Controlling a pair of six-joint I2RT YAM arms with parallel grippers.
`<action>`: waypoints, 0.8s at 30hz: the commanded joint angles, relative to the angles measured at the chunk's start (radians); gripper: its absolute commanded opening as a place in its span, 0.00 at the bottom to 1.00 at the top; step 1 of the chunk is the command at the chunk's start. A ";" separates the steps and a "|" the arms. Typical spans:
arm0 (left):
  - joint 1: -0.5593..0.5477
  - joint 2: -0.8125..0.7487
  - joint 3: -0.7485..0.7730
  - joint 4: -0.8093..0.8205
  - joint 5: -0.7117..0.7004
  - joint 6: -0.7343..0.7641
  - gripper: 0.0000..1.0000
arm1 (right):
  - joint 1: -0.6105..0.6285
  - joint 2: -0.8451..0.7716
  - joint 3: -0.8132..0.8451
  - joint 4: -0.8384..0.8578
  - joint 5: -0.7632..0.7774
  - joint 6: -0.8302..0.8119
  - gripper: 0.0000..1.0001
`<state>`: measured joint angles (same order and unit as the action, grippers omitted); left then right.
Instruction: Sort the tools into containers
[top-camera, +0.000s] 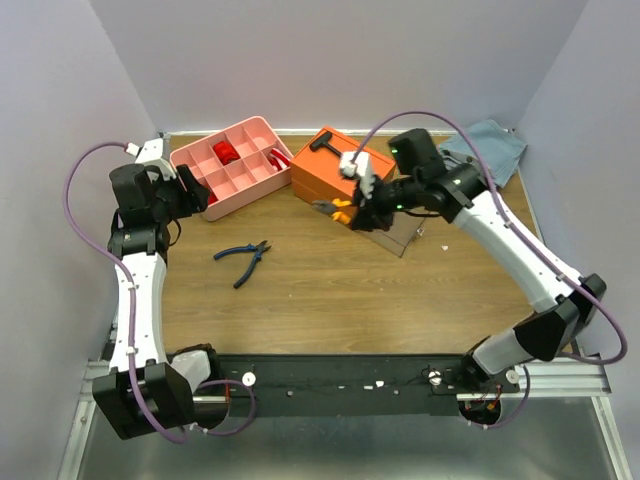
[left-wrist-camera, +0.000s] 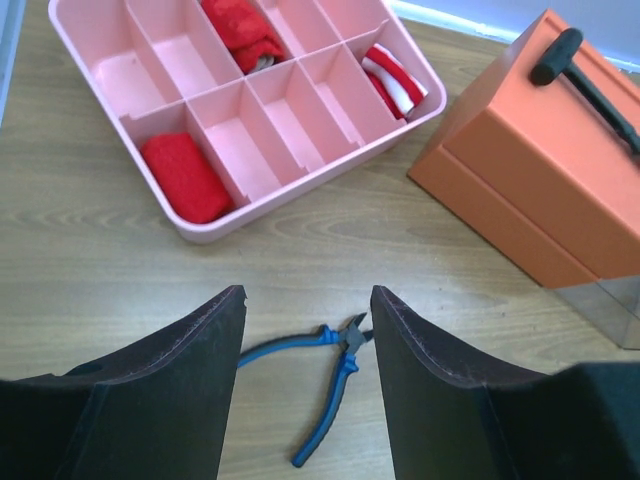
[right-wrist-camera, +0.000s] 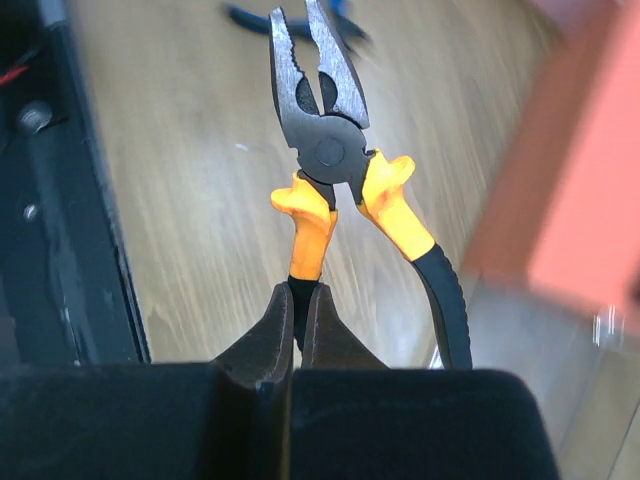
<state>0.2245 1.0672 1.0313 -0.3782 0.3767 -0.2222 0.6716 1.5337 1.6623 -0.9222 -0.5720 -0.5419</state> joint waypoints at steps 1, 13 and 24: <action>-0.022 0.027 0.062 0.030 0.001 0.040 0.63 | -0.171 -0.060 -0.163 0.089 0.200 0.358 0.01; -0.036 0.060 0.059 0.041 -0.028 0.014 0.63 | -0.389 0.080 -0.177 0.025 0.359 0.458 0.01; -0.037 0.028 -0.002 0.039 -0.052 0.024 0.63 | -0.388 0.315 -0.026 -0.099 0.429 0.197 0.01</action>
<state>0.1940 1.1236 1.0561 -0.3527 0.3508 -0.2031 0.2802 1.8088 1.5814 -0.9375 -0.2092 -0.2283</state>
